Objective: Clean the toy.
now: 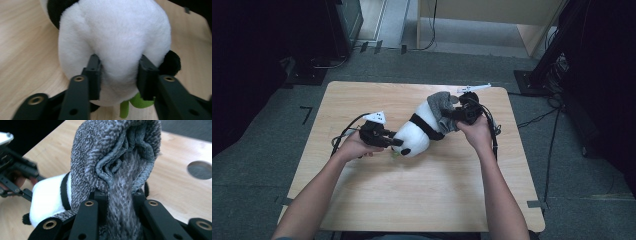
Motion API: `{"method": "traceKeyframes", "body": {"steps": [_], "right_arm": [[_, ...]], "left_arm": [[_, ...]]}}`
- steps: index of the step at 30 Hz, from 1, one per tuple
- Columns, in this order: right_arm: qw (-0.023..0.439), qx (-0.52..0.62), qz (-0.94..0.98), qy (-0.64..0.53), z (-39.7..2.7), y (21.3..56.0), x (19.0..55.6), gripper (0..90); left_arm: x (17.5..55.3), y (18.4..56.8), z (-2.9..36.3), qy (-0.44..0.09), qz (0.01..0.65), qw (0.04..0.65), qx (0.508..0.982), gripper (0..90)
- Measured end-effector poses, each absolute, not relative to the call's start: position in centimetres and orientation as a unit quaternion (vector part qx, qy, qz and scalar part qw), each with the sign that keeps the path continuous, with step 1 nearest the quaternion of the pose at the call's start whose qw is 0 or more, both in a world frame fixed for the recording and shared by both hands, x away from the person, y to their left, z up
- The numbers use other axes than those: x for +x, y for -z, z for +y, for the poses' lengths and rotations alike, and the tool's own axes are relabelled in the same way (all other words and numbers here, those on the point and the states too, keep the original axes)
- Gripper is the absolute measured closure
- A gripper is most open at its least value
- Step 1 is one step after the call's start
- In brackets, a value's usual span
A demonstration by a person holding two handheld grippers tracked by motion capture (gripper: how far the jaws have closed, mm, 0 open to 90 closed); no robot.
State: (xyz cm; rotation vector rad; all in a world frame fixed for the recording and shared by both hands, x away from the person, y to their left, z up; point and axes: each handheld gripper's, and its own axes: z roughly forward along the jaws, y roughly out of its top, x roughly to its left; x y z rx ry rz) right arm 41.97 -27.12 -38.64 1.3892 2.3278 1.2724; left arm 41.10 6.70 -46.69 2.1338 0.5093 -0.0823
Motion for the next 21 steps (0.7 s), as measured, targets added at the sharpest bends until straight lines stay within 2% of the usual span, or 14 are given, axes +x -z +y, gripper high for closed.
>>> {"method": "traceKeyframes", "body": {"steps": [3,10,15,21], "right_arm": [[0.086,0.465,0.762,-0.442,-27.3,37.9,41.5,75.7],[0.094,0.421,0.762,-0.483,-26.2,35.9,38.2,75.7],[0.070,0.392,0.758,-0.517,-25.2,36.1,34.8,75.7],[0.013,0.353,0.771,-0.530,-22.3,39.7,31.3,75.8]], "left_arm": [[40.4,46.7,6.8,0.020,0.232,0.471,0.851,71.9],[38.9,45.4,6.9,0.056,0.271,0.533,0.800,73.4],[37.3,45.1,6.7,0.064,0.295,0.548,0.780,73.3],[36.3,45.9,5.8,0.064,0.315,0.540,0.778,73.4]]}}
